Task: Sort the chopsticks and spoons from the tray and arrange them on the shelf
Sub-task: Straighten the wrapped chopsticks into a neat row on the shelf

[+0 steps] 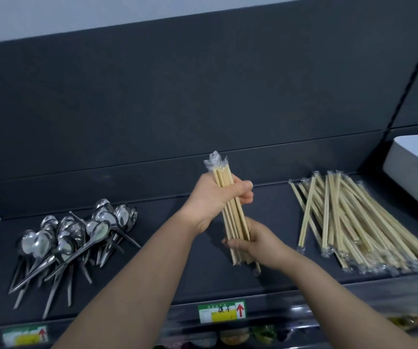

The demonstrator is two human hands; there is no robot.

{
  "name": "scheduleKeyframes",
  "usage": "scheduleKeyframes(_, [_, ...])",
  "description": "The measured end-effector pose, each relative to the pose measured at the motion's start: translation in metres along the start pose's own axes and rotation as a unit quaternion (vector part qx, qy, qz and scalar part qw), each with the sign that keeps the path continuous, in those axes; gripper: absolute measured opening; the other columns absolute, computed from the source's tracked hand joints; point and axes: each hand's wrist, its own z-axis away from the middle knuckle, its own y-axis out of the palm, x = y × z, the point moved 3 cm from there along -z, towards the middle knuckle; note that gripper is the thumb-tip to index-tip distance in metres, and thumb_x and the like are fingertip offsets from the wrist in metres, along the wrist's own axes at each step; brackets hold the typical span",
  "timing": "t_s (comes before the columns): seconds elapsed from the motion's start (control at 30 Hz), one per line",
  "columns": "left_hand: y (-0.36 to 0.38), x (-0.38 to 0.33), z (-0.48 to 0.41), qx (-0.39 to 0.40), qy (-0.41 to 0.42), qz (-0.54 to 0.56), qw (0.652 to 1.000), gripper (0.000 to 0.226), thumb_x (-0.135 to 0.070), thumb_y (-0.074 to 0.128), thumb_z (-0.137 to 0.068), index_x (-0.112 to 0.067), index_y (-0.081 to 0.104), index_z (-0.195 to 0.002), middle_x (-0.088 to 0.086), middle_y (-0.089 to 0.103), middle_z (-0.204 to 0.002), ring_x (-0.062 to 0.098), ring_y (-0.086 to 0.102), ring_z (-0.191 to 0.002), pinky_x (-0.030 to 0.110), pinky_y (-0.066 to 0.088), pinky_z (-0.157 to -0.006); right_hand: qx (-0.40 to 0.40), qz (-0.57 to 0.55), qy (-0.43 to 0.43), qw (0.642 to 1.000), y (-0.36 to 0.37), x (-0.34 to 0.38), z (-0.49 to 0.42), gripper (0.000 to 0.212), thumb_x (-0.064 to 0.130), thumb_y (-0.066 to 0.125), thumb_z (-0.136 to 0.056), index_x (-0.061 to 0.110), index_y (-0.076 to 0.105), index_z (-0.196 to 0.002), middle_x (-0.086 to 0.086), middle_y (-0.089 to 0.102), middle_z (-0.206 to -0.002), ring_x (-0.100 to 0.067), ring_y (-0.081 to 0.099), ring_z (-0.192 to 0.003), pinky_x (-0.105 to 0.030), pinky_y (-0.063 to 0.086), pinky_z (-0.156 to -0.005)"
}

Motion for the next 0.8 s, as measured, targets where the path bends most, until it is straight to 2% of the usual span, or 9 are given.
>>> scheduleKeyframes(0.13, [-0.013,0.008,-0.007,-0.078,-0.030,0.105,0.991,0.014,-0.016,0.068,-0.089,-0.004,0.065,-0.095,0.012,0.073,-0.087,0.027,0.073,-0.088,0.039,0.058,-0.085,-0.061,0.016,0.003,0.998,-0.006,0.000,-0.008,0.015,0.023,0.072,-0.085,0.023,0.057,-0.086,0.007,0.061,-0.073,-0.014,0.058,-0.070,-0.033,0.050,-0.069])
scheduleKeyframes(0.23, [-0.036,0.031,-0.009,-0.168,-0.071,0.127,0.975,0.030,-0.018,0.076,-0.083,-0.004,0.063,-0.106,0.007,0.071,-0.093,0.020,0.071,-0.092,0.033,0.056,-0.083,-0.088,0.267,0.038,0.959,-0.021,0.004,-0.017,0.019,0.041,0.066,-0.086,0.028,0.053,-0.087,0.009,0.063,-0.084,-0.015,0.060,-0.082,-0.034,0.048,-0.072])
scheduleKeyframes(0.3, [-0.053,0.055,-0.006,-0.245,-0.117,0.113,0.956,0.063,-0.023,0.084,-0.074,-0.005,0.053,-0.126,0.007,0.063,-0.118,0.020,0.064,-0.108,0.030,0.052,-0.089,-0.056,0.396,0.077,0.913,-0.027,0.001,-0.022,0.023,0.045,0.061,-0.088,0.026,0.049,-0.091,0.003,0.062,-0.092,-0.021,0.059,-0.091,-0.032,0.042,-0.069])
scheduleKeyframes(0.37, [-0.071,0.080,0.002,-0.290,-0.167,0.009,0.942,0.092,-0.028,0.084,-0.073,-0.010,0.031,-0.146,0.006,0.043,-0.142,0.021,0.051,-0.124,0.030,0.040,-0.103,-0.014,0.475,0.091,0.875,-0.027,-0.006,-0.029,0.028,0.047,0.062,-0.086,0.024,0.052,-0.100,-0.001,0.063,-0.105,-0.024,0.058,-0.102,-0.030,0.037,-0.070])
scheduleKeyframes(0.43, [-0.079,0.099,0.010,-0.248,-0.179,-0.190,0.933,0.085,-0.028,0.077,-0.080,-0.016,0.028,-0.149,0.005,0.035,-0.150,0.019,0.045,-0.126,0.031,0.036,-0.106,0.018,0.505,0.086,0.859,-0.023,-0.014,-0.036,0.035,0.047,0.065,-0.084,0.025,0.055,-0.109,-0.001,0.061,-0.112,-0.024,0.056,-0.108,-0.030,0.036,-0.074])
scheduleKeyframes(0.5, [-0.078,0.113,0.013,-0.146,-0.126,-0.397,0.897,0.078,-0.031,0.072,-0.084,-0.019,0.030,-0.149,0.003,0.027,-0.156,0.021,0.030,-0.140,0.034,0.027,-0.115,0.037,0.502,0.068,0.862,-0.023,-0.017,-0.044,0.041,0.044,0.069,-0.081,0.026,0.055,-0.115,0.000,0.058,-0.114,-0.022,0.052,-0.112,-0.031,0.035,-0.079])
scheduleKeyframes(0.57, [-0.069,0.119,0.014,-0.034,-0.057,-0.513,0.856,0.077,-0.035,0.067,-0.088,-0.023,0.025,-0.152,0.000,0.015,-0.161,0.019,0.010,-0.149,0.036,0.012,-0.121,0.052,0.484,0.052,0.872,-0.027,-0.020,-0.049,0.048,0.044,0.073,-0.076,0.028,0.055,-0.117,0.002,0.055,-0.112,-0.019,0.048,-0.114,-0.031,0.035,-0.082])
scheduleKeyframes(0.67, [-0.058,0.123,0.012,0.078,-0.030,-0.566,0.820,0.069,-0.037,0.060,-0.093,-0.024,0.025,-0.152,-0.004,0.024,-0.159,0.014,0.013,-0.148,0.039,0.005,-0.121,0.074,0.466,0.053,0.880,-0.033,-0.024,-0.046,0.064,0.048,0.077,-0.070,0.033,0.051,-0.127,0.003,0.051,-0.118,-0.018,0.042,-0.118,-0.034,0.036,-0.091])
scheduleKeyframes(0.8, [-0.056,0.127,0.010,0.085,-0.027,-0.578,0.811,0.058,-0.035,0.056,-0.095,-0.025,0.034,-0.149,-0.006,0.041,-0.150,0.016,0.034,-0.136,0.038,0.014,-0.119,0.028,0.477,0.064,0.876,-0.040,-0.031,-0.035,0.065,0.046,0.069,-0.081,0.034,0.042,-0.139,0.006,0.047,-0.134,-0.017,0.037,-0.128,-0.036,0.030,-0.102])
